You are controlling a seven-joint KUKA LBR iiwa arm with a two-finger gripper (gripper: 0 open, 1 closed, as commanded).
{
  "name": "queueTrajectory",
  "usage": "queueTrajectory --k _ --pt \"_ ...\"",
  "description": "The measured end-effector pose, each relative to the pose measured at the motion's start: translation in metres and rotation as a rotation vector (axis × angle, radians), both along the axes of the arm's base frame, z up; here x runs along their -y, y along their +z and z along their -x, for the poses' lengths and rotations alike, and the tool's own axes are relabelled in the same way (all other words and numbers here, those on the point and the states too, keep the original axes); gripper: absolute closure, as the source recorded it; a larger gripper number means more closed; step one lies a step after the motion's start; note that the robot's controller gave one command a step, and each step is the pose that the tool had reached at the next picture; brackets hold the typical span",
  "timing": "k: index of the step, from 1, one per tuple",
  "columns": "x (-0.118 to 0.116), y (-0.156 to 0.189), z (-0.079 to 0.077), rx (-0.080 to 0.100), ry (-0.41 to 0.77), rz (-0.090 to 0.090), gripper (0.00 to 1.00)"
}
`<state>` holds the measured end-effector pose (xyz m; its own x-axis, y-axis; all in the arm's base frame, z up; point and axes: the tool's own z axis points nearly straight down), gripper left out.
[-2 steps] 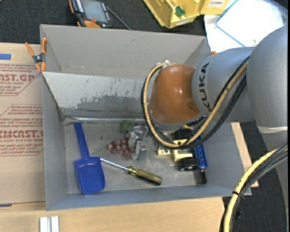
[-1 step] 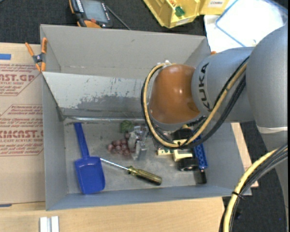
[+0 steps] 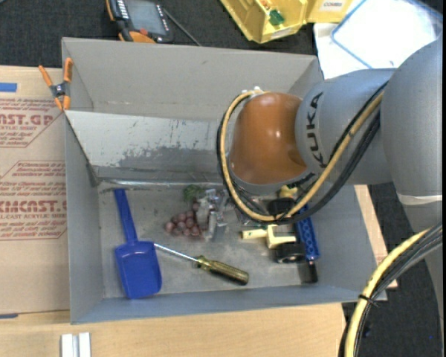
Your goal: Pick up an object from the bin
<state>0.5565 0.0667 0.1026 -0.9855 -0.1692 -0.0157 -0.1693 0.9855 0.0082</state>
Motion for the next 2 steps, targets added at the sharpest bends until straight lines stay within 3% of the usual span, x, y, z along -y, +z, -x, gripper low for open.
queueTrajectory --k 1,2 --pt "0.001 0.033 0.017 0.0 -0.031 -0.002 1.0" --pt "-0.003 0.011 0.017 -0.004 0.007 -0.001 1.0"
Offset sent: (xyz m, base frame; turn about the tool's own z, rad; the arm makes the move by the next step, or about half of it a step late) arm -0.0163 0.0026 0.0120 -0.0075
